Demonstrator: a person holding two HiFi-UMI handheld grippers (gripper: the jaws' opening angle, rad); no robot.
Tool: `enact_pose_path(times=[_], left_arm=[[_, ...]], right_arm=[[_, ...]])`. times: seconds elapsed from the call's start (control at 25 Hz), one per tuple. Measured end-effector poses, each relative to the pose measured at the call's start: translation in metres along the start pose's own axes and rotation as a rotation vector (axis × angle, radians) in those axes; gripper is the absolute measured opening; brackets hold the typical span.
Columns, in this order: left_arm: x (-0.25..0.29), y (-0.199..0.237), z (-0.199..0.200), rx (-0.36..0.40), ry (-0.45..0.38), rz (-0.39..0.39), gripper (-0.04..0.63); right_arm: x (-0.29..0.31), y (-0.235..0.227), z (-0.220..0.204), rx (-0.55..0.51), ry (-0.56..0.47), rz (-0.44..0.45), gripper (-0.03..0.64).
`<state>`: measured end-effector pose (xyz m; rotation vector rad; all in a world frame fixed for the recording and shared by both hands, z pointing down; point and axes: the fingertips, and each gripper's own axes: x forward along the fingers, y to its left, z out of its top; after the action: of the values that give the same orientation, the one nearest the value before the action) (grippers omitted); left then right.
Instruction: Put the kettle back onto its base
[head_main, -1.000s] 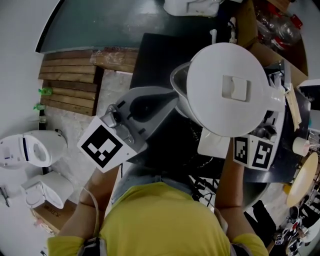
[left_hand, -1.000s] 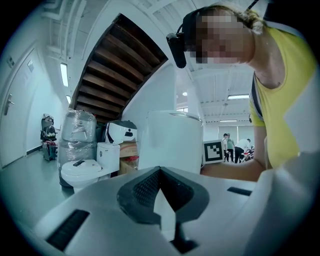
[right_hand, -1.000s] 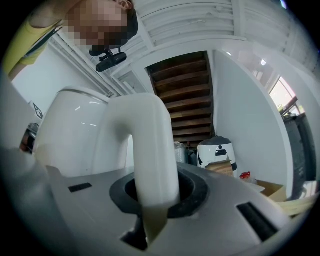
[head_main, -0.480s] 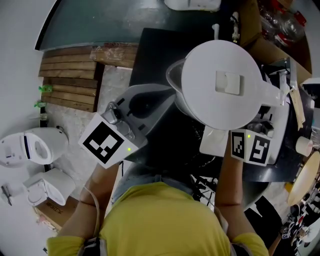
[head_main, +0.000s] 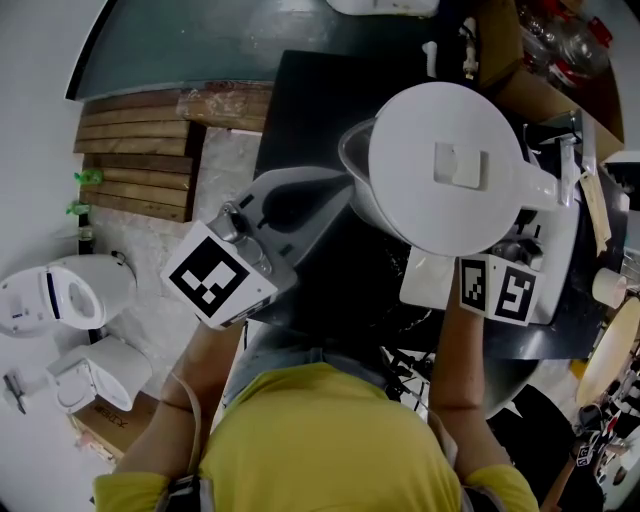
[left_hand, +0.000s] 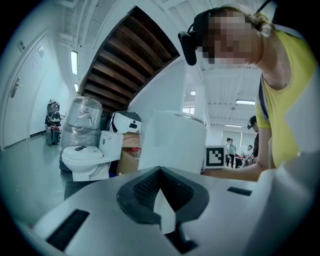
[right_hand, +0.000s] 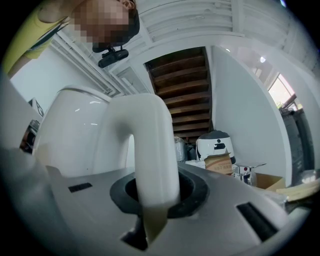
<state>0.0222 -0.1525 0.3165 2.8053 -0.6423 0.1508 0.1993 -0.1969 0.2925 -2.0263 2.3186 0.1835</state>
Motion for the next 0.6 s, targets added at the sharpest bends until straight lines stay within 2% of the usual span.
enact_pose_path(times=[0.4, 0.6], left_arm=[[-0.0013, 0.003, -0.0036, -0.013, -0.022, 0.015, 0.002], [-0.0018, 0.0042, -0.0046, -0.018, -0.031, 0.024, 0.002]], right_arm=[[-0.0007, 0.0029, -0.0017, -0.036, 0.014, 0.014, 0.057], [-0.0016, 0.0062, -0.0021, -0.017, 0.034, 0.044, 0.057]])
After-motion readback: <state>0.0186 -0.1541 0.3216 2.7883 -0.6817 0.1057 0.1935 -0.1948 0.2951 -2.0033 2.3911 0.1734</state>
